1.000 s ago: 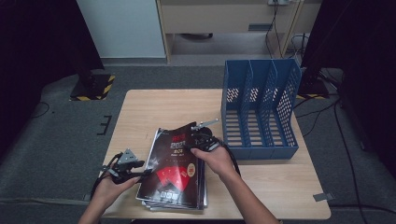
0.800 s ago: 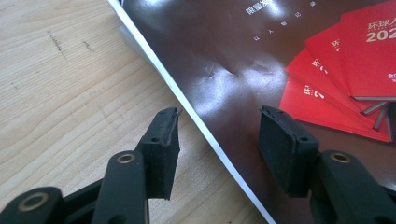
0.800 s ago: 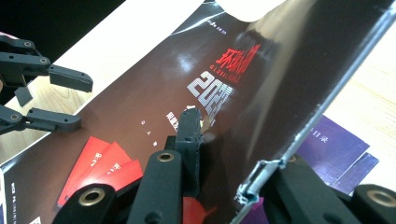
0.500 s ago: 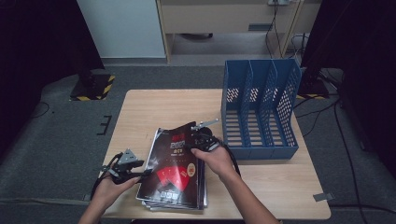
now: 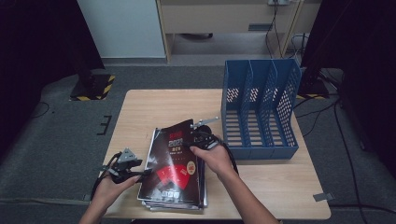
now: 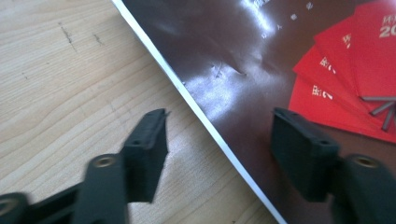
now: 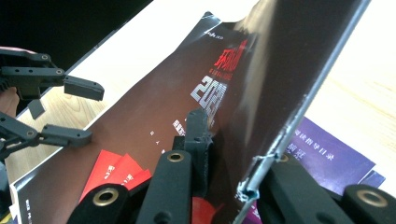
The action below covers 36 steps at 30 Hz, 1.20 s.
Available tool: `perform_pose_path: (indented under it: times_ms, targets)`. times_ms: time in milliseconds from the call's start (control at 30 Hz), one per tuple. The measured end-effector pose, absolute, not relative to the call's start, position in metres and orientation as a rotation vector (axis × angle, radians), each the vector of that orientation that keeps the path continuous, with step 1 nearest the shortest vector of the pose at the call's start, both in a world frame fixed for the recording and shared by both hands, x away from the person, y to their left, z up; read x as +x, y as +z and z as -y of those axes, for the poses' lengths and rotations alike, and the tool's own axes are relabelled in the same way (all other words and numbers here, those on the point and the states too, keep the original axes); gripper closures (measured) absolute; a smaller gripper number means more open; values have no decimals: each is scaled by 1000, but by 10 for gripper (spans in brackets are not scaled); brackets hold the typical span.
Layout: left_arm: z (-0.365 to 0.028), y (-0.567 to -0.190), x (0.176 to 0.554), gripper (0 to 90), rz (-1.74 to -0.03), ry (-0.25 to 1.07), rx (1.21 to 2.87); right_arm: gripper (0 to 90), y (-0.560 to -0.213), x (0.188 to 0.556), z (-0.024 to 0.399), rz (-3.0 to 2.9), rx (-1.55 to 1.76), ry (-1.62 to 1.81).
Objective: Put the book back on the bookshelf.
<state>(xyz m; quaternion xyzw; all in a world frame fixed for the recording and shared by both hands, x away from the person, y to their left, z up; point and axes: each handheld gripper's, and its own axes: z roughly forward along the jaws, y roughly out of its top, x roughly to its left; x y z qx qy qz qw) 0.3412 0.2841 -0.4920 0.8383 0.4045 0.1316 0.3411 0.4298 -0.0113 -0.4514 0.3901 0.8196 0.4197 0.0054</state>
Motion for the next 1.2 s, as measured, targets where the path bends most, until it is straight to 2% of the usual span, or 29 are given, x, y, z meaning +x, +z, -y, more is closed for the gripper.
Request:
perform_pose_path:
  times_ms: [400,633,1200]
  targets:
    - [-297,-472,356,276,-1052,380,2090,868,-419,440,6,-2542,1164,1345]
    - [-299,-453,364,209,-1016,413,2082,871,-401,441,2,-2535,1119,1336]
    - [-314,-414,396,135,-947,467,2089,871,-360,441,-4,-2530,984,1365]
